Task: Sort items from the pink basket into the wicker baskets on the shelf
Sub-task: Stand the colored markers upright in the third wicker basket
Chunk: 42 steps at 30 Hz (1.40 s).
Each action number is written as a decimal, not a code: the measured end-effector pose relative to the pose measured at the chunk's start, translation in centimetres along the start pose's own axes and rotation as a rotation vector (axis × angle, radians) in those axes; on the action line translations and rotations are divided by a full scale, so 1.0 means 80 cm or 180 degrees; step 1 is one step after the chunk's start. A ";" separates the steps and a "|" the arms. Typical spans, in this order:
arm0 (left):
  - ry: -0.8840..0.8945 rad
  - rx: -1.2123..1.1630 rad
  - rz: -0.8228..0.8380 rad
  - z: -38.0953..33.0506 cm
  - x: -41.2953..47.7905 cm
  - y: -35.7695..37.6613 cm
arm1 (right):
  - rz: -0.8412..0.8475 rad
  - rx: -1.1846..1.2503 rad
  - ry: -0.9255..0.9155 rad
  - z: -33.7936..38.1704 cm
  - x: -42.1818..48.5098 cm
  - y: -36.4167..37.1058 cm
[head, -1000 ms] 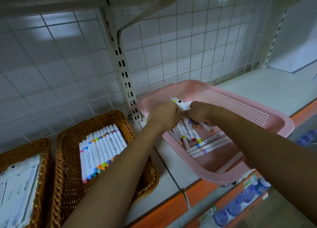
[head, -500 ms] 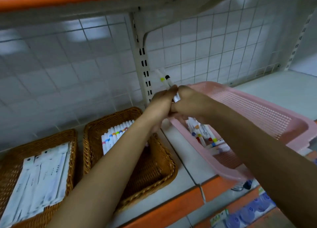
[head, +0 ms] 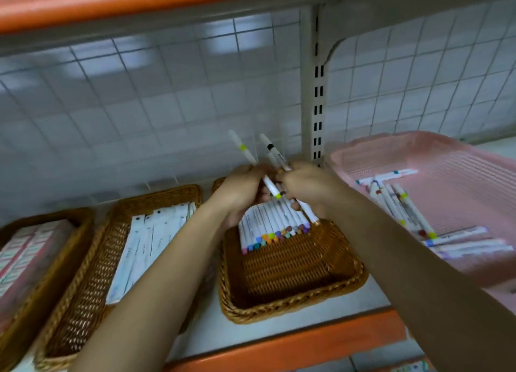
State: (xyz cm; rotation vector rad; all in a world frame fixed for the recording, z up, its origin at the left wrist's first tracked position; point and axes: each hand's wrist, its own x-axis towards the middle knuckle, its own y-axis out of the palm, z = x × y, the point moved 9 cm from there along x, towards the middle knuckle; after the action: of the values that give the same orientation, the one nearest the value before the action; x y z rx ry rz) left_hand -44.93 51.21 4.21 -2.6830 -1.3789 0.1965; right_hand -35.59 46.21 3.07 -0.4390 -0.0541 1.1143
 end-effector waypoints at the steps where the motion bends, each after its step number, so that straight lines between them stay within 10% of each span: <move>1: 0.0033 0.0168 -0.0159 0.003 0.001 -0.016 | -0.0082 0.0100 0.0092 -0.007 0.007 0.003; 7: 0.0167 0.3338 -0.0469 0.011 0.012 -0.055 | -0.0227 0.0232 -0.0031 -0.015 0.038 0.025; 16: 0.0296 0.4930 -0.0225 0.024 0.015 -0.030 | -0.0054 0.0302 -0.0185 -0.027 0.049 0.060; 26: 0.0280 0.4952 0.0014 0.033 0.021 -0.023 | -0.0041 0.0071 -0.0451 -0.021 0.048 0.063; 34: 0.0713 0.3369 -0.0103 0.008 0.012 -0.036 | -0.0336 0.0351 -0.0481 -0.021 0.051 0.053; 42: 0.0247 0.4155 -0.0305 0.025 0.022 -0.045 | -0.0407 0.0383 -0.0450 -0.023 0.050 0.047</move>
State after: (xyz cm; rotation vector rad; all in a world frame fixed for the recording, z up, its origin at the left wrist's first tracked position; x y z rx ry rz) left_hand -47.12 54.81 2.74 -1.5007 -0.8308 0.6784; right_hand -36.56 50.54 -0.69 -0.2453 -0.1366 1.0152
